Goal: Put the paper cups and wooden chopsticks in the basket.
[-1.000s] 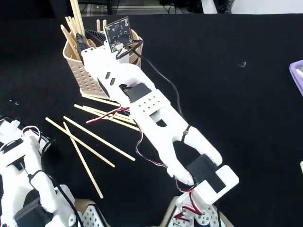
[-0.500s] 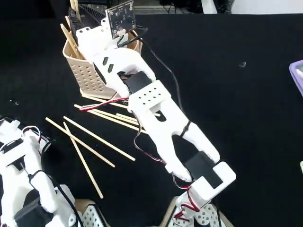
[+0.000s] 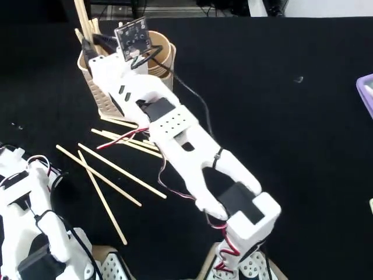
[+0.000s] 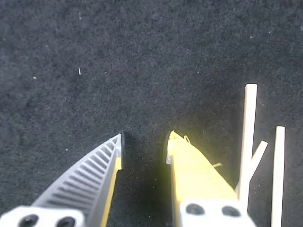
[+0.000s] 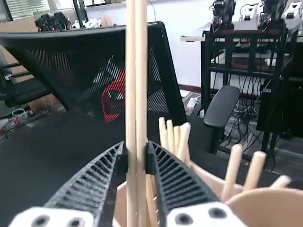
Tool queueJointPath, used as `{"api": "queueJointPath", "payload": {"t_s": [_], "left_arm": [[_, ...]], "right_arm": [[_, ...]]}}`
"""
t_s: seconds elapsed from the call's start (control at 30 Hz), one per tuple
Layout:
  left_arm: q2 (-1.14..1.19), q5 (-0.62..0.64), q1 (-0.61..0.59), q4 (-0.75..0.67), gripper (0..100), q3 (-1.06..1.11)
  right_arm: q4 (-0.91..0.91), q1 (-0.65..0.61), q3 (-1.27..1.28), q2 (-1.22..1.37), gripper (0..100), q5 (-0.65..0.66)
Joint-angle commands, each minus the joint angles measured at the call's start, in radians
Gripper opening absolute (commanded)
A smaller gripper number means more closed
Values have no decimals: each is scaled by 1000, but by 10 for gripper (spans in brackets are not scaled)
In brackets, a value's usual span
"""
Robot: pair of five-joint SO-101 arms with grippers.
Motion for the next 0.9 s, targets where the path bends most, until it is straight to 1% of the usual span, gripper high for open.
{"api": "queueJointPath", "payload": {"t_s": [0.0,0.3,0.53,0.6,0.73,0.8,0.87], "left_arm": [[-29,8,-1,-9,165,-2],[-29,8,-1,-11,165,-2],[-29,8,-1,-11,166,-2],[-29,8,-1,-11,166,-2],[-29,8,-1,-11,166,-2],[-29,8,-1,-11,166,-2],[-29,8,-1,-11,166,-2]], "right_arm": [[-9,-5,-71,27,11,-11],[-5,8,-73,48,11,-11],[2,-21,-21,44,15,-8],[40,-34,-18,44,47,28],[78,-46,-18,44,149,74],[78,-46,-18,42,151,87],[78,-44,-18,27,131,87]]}}
